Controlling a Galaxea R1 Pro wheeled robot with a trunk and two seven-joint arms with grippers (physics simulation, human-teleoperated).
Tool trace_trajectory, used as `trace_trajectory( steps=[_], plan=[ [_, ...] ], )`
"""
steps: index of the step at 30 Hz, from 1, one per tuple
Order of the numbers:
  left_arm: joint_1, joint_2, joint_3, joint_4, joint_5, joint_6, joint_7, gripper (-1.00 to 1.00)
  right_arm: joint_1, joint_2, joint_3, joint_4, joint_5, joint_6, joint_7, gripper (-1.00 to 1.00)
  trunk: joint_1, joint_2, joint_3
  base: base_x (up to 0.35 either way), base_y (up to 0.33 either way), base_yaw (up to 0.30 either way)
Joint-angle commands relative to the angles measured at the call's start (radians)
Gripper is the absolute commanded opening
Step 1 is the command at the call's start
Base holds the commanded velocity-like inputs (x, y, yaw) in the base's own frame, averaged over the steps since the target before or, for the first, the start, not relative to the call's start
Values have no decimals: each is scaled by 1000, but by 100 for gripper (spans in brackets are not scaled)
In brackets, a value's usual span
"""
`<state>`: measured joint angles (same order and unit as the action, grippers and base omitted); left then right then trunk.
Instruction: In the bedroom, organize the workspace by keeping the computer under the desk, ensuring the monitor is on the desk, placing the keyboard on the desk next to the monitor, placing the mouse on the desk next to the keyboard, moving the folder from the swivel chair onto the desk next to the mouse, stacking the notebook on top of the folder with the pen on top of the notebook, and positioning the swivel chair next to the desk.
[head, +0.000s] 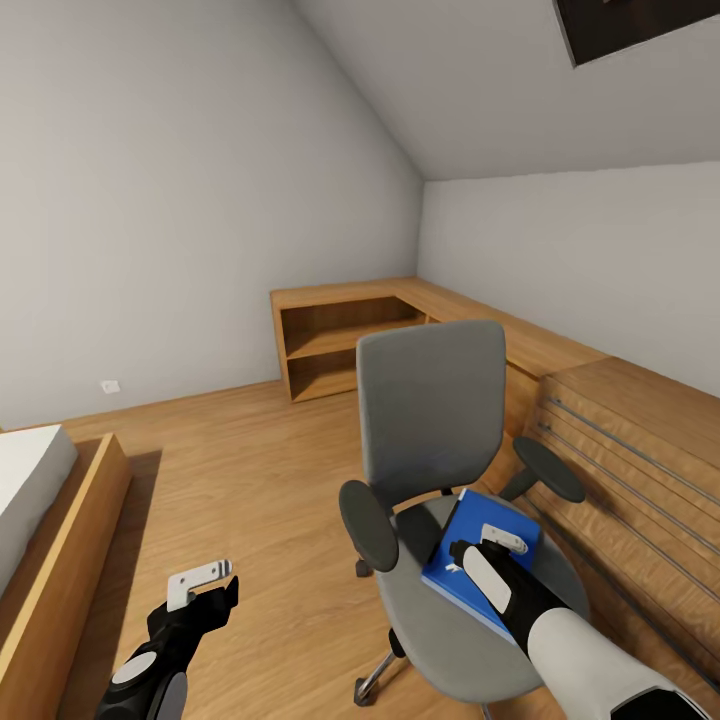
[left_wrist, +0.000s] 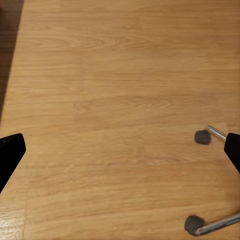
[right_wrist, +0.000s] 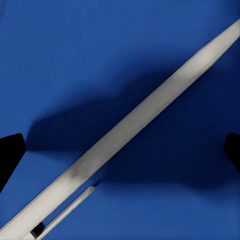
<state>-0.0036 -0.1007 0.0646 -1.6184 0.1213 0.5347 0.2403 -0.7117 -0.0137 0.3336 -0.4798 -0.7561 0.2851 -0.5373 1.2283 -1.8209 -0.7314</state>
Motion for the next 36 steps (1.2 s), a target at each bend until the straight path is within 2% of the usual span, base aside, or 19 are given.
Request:
trace_trajectory(
  steps=[1,3,4,36],
  plan=[
    [0,0,1,-2,11,4,7,100,0,-2,7,-2,-13,5,-7,100,0,0,-1,0,0,0],
    [0,0,1,-2,11,4,7,100,0,-2,7,-2,-13,5,-7,100,0,0,-1,0,0,0],
    [0,0,1,-2,11,4,7,100,0,-2,7,-2,-13,5,-7,-100,0,0,-1,0,0,0],
    [0,1,1,-2,11,4,7,100,0,-2,7,-2,-14,6,-7,-100,0,0,-1,0,0,0]
  ],
)
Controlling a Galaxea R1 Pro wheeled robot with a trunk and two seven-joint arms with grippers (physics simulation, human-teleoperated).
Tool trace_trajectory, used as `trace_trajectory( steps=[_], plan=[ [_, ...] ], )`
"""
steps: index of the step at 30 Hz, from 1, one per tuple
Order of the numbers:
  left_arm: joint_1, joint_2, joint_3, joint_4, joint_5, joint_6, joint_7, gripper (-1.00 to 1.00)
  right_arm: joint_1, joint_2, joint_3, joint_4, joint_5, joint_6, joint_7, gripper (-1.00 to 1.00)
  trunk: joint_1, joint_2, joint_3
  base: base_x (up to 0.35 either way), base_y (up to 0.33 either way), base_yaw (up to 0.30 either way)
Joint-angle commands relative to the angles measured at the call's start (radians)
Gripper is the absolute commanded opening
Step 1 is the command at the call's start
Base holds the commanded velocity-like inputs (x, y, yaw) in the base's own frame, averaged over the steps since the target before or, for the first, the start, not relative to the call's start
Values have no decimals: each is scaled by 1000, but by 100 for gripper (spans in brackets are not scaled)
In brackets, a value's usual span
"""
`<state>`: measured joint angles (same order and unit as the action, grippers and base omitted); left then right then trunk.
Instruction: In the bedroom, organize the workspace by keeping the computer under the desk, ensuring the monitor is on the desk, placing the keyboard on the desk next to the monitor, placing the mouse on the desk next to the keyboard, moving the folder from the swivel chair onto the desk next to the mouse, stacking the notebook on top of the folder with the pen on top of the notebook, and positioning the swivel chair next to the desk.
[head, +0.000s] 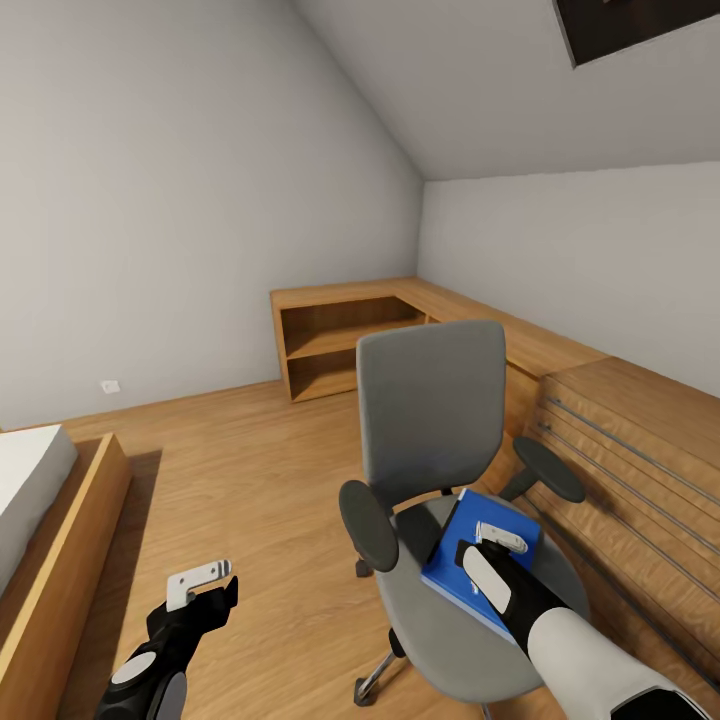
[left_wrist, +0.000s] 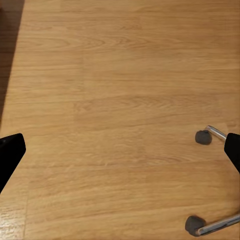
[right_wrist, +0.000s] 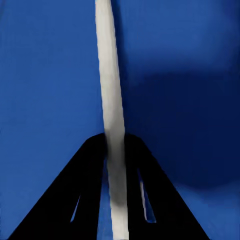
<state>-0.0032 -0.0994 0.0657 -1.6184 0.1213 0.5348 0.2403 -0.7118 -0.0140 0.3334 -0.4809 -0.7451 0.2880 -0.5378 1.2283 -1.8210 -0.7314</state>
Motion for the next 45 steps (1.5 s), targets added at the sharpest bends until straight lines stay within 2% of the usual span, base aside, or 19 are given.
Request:
trace_trajectory(
  steps=[1,9,31,33,38,39,43,45],
  plan=[
    [-1,0,0,-2,11,4,7,100,0,-1,7,-1,-25,3,-7,-100,0,0,-1,0,0,0],
    [0,0,0,-2,11,2,5,100,0,-1,7,-2,-24,3,-7,-100,0,0,-1,0,0,0],
    [0,0,-4,-2,11,2,3,100,1,-3,7,-22,-22,2,-9,-100,-84,154,68,-17,0,0],
    [0,0,-4,-2,11,2,4,100,3,-5,6,-52,-22,2,-11,-100,-92,168,74,-242,0,0],
    [-1,0,-5,-2,11,2,5,100,17,-29,6,-169,-23,16,-14,-100,-111,203,90,-303,-6,0],
    [-1,0,-5,-2,11,2,5,100,33,-39,6,-221,-23,26,-18,-100,-115,210,93,-324,-73,0],
    [-1,0,-6,-2,10,2,5,100,88,-53,5,-341,-23,46,-43,-100,-130,238,105,-317,-130,0],
    [0,-1,-7,-2,10,2,5,100,131,-61,5,-442,-23,53,-89,-100,-138,252,112,-304,-190,0]
  ],
)
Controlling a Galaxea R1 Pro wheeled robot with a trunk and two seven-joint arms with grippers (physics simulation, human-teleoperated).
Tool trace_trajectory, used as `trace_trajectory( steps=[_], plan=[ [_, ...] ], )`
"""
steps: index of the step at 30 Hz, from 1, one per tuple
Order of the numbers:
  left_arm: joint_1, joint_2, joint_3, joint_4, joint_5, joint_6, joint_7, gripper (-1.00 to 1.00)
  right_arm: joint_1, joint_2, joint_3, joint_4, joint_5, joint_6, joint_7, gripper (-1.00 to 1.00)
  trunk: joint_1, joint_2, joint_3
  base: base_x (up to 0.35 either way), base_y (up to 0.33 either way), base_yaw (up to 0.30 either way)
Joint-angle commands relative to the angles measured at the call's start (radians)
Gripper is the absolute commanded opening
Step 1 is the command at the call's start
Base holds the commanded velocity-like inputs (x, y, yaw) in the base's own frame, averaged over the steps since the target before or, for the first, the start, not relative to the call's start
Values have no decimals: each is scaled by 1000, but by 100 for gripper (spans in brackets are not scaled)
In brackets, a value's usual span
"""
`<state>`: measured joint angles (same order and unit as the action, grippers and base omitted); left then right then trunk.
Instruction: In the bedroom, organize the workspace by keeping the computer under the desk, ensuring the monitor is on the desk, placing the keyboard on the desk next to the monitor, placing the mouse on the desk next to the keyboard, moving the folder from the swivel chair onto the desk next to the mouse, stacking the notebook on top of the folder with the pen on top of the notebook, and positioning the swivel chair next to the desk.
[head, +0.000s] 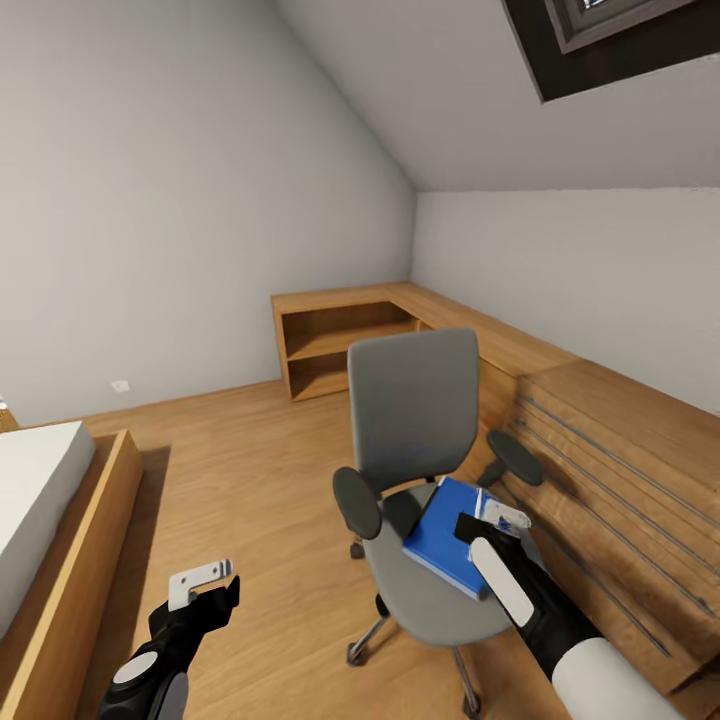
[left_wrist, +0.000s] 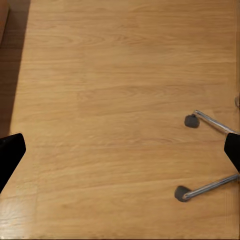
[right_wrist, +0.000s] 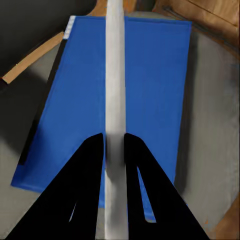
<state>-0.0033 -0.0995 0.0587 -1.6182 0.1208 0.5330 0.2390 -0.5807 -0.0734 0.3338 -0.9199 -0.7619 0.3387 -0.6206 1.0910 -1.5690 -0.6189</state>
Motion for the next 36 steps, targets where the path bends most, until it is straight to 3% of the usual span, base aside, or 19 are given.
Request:
trace_trajectory(
  steps=[1,5,7,12,30,31,36],
  plan=[
    [0,-1,0,-2,10,4,7,100,13,-4,4,-38,-6,4,-27,-100,-4,7,2,-300,-203,0],
    [0,-2,-4,-2,10,4,7,100,106,-14,4,-282,-7,12,-187,-100,-20,35,15,-288,-224,0],
    [-1,-1,-10,-2,10,4,8,100,144,-16,4,-367,-7,13,-226,-100,-27,49,21,-214,-176,0],
    [0,-1,-16,-2,10,4,8,100,186,-19,4,-465,-6,14,-259,-100,-47,84,37,-91,-75,0],
    [0,-2,-26,-2,10,4,8,100,203,-22,5,-526,-5,14,-271,-100,-116,210,93,-8,-6,0],
    [0,-2,-44,-2,8,3,11,100,203,-22,5,-531,-5,14,-275,-100,-119,217,96,0,0,0],
    [0,-2,-48,-2,7,2,11,100,203,-22,4,-535,-5,13,-325,-100,-139,252,112,0,0,0]
  ],
)
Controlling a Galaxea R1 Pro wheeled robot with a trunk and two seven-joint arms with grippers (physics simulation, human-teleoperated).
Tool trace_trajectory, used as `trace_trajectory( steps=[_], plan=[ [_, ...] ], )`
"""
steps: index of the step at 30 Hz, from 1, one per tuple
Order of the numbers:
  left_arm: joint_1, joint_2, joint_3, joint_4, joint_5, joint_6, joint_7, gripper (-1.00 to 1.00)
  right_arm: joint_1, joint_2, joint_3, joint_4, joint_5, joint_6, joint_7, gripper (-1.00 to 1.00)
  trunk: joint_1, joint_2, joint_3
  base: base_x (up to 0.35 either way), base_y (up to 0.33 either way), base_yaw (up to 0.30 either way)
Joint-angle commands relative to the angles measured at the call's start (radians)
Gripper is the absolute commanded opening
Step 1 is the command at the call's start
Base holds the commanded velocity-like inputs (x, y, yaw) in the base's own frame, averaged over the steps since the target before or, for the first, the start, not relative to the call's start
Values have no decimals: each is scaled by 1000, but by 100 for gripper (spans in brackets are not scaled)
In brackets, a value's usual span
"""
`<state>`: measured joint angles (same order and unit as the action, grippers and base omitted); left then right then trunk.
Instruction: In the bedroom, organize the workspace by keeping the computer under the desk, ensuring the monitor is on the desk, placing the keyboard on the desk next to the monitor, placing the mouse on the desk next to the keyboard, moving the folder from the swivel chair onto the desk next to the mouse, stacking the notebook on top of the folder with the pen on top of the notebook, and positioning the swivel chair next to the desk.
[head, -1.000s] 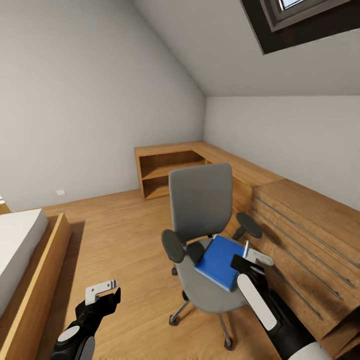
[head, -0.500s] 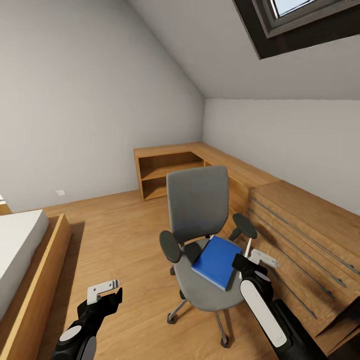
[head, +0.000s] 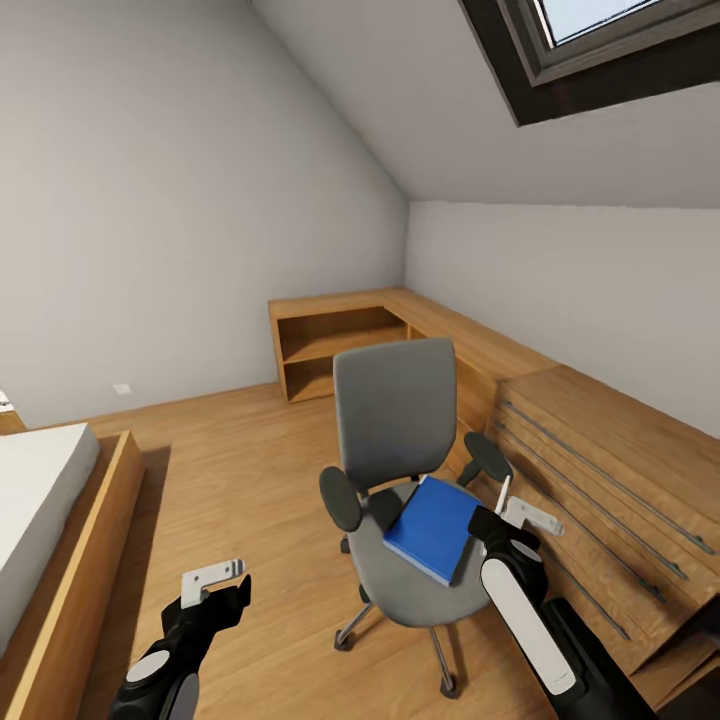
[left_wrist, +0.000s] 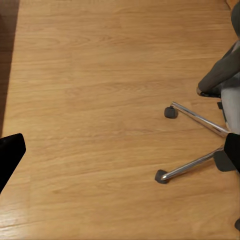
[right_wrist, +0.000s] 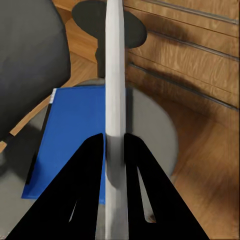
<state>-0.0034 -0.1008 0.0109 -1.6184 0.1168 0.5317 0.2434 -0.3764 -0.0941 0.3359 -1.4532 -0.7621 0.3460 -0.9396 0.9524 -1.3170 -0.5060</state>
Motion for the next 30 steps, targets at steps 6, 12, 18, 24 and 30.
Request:
trace_trajectory(
  steps=[6,12,18,24,30],
  plan=[
    [0,0,0,-1,11,4,7,100,-1,-1,3,-2,-5,5,-16,-100,-23,42,18,0,0,0],
    [0,0,-1,-1,10,4,6,100,-1,-1,2,-1,-5,5,-18,-100,-46,84,37,0,0,0],
    [0,0,-2,-1,11,5,4,100,-1,-2,0,0,-5,5,-18,-100,-58,105,46,0,0,-147],
    [0,1,-2,2,12,6,3,100,-1,-2,-18,0,-5,5,-18,-100,-58,105,46,0,0,-255],
    [0,2,-2,4,11,5,2,100,-1,-10,-49,1,-6,6,-18,-100,-58,105,46,0,-55,-263]
  ],
)
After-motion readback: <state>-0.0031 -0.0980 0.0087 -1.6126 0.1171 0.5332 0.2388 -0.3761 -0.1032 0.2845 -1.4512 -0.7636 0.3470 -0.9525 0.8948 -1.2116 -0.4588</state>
